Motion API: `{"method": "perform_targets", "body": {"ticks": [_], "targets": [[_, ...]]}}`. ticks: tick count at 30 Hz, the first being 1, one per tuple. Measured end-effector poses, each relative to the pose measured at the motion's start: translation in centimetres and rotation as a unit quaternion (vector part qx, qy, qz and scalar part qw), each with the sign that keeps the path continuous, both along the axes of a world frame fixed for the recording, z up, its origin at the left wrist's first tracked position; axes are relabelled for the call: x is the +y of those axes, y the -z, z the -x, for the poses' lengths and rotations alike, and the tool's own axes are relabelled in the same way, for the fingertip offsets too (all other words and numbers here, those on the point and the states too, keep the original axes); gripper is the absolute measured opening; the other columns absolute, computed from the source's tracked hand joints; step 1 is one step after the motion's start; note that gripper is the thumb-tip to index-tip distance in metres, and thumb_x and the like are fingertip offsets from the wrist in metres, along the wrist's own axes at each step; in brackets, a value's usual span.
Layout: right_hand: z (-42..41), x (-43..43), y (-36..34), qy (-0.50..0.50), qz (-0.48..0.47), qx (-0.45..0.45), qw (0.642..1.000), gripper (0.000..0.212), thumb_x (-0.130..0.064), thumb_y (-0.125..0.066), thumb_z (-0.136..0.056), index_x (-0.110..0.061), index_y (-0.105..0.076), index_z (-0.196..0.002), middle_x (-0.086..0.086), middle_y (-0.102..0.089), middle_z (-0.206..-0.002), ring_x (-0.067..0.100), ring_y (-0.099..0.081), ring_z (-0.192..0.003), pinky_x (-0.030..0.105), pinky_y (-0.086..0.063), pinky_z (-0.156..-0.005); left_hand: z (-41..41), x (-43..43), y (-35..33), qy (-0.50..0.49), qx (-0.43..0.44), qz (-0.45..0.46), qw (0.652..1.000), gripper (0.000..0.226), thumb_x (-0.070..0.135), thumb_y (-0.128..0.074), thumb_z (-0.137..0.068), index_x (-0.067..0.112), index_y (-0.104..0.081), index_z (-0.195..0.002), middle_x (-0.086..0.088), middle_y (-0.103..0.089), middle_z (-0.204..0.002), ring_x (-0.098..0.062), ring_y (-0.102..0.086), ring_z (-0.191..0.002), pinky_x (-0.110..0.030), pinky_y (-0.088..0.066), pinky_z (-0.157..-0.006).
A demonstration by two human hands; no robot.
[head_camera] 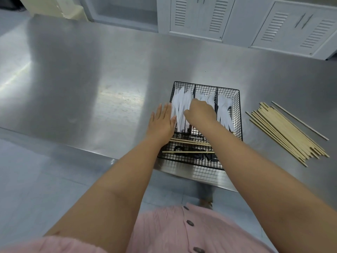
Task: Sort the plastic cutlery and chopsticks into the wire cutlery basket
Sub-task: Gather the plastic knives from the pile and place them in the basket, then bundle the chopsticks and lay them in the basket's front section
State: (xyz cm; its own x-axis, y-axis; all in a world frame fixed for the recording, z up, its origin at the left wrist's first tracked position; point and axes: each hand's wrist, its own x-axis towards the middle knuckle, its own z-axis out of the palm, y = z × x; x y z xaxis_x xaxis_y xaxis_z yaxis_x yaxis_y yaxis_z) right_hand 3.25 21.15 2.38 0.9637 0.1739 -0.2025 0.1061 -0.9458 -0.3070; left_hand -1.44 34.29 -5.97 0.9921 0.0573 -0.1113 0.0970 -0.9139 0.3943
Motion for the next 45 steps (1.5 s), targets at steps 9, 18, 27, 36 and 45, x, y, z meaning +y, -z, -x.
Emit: {"method": "perform_targets", "body": {"ticks": [9,18,27,36,45], "targets": [[1.9,-3.2,5.3,-0.217,0.062,-0.089,0.97,0.054,-0.027,-0.038,-0.102,-0.042,-0.022,-0.151,-0.004,-0.017,-0.162,0.022,-0.011,-0.149,0.048,-0.015,-0.113,0.0,-0.3,-0.3,-0.009,0.003,0.001,1.0,0.056,0.036,-0.009,-0.107,0.014,0.0,-0.158,-0.001,0.002,-0.166,-0.017,0.008,-0.152,-0.039,0.004,-0.123],[1.2,-2.8,5.2,-0.18,0.13,-0.053,0.974,0.059,-0.025,-0.036,-0.102,-0.036,-0.012,-0.154,-0.001,-0.002,-0.164,0.025,0.004,-0.15,0.052,-0.005,-0.117,0.3,-0.1,-0.2,-0.008,0.002,-0.018,1.0,0.056,0.037,-0.01,-0.107,0.016,-0.001,-0.158,-0.001,0.001,-0.166,-0.018,0.008,-0.152,-0.041,0.003,-0.123],[2.2,-4.9,5.2,-0.102,0.04,-0.123,0.986,0.052,-0.034,-0.029,-0.105,-0.025,-0.018,-0.155,-0.001,-0.017,-0.162,0.021,-0.012,-0.149,0.043,-0.014,-0.116,0.3,0.0,-1.0,-0.007,-0.018,-0.066,0.998,0.059,0.041,-0.011,-0.106,0.014,-0.003,-0.158,-0.005,0.003,-0.166,-0.019,0.01,-0.152,-0.04,0.006,-0.123],[2.6,-12.8,4.9,0.055,0.002,-0.162,0.985,0.054,-0.031,-0.042,-0.1,-0.014,-0.03,-0.15,0.006,-0.029,-0.157,0.025,-0.027,-0.144,0.043,-0.021,-0.115,-1.1,-6.9,-2.5,0.047,-0.068,-0.049,0.995,0.057,0.039,-0.019,-0.107,0.01,-0.018,-0.156,-0.01,-0.007,-0.165,-0.023,0.001,-0.152,-0.038,0.002,-0.123],[3.0,-26.0,6.0,0.151,0.112,-0.09,0.978,0.054,-0.021,-0.051,-0.09,-0.01,-0.036,-0.141,0.011,-0.046,-0.141,0.03,-0.042,-0.128,0.04,-0.033,-0.103,-2.7,-19.5,-3.2,0.119,-0.081,-0.002,0.99,0.053,0.035,-0.029,-0.106,0.008,-0.027,-0.152,-0.011,-0.018,-0.162,-0.025,-0.01,-0.151,-0.037,-0.004,-0.123]]}}
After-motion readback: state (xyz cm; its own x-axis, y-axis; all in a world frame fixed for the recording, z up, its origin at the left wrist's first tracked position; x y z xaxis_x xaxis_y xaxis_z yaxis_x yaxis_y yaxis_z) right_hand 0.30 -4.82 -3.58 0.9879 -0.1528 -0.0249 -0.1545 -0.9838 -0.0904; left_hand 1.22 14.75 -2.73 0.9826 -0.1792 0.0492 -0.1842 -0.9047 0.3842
